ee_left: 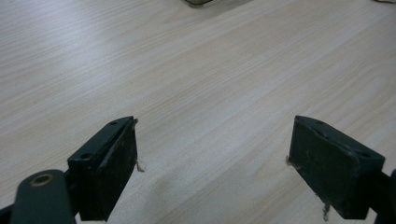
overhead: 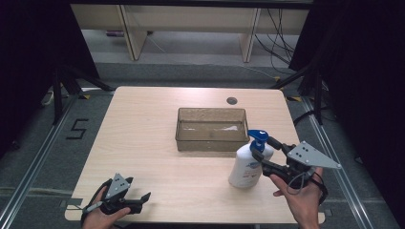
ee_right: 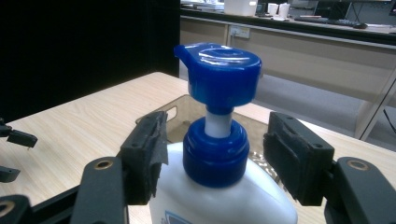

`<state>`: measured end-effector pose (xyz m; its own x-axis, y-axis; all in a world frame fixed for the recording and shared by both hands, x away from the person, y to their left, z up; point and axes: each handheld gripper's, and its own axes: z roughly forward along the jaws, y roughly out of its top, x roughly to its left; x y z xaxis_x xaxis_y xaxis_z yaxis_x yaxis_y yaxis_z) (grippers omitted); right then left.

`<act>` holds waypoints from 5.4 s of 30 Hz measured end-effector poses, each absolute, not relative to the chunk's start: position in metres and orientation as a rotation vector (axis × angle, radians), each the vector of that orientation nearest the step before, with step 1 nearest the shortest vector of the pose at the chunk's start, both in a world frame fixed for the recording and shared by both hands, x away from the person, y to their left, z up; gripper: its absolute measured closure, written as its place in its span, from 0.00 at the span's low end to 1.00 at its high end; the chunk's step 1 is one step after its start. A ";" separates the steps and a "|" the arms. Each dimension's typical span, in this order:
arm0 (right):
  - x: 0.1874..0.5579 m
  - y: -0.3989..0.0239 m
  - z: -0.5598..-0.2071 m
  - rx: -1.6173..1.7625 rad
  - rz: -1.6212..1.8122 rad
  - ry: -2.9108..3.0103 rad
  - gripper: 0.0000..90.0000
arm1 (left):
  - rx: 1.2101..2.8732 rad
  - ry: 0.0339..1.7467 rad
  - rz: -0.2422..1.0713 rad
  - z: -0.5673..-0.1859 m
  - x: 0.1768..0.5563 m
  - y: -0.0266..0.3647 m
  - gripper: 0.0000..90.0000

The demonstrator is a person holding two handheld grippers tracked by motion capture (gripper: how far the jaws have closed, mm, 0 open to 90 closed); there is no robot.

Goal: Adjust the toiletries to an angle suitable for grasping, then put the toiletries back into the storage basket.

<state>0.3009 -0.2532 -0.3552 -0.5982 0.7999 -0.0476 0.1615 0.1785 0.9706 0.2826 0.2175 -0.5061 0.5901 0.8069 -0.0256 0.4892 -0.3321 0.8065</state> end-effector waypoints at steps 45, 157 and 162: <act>0.317 -0.245 -0.356 0.884 1.531 1.867 0.69 | 2.005 1.021 0.485 -0.506 0.284 0.216 0.16; 0.421 -0.213 -0.254 0.895 1.542 1.816 0.69 | 2.009 1.006 0.473 -0.504 0.288 0.216 0.16; 0.429 -0.208 -0.256 0.912 1.549 1.813 0.69 | 2.021 0.994 0.474 -0.504 0.288 0.216 0.16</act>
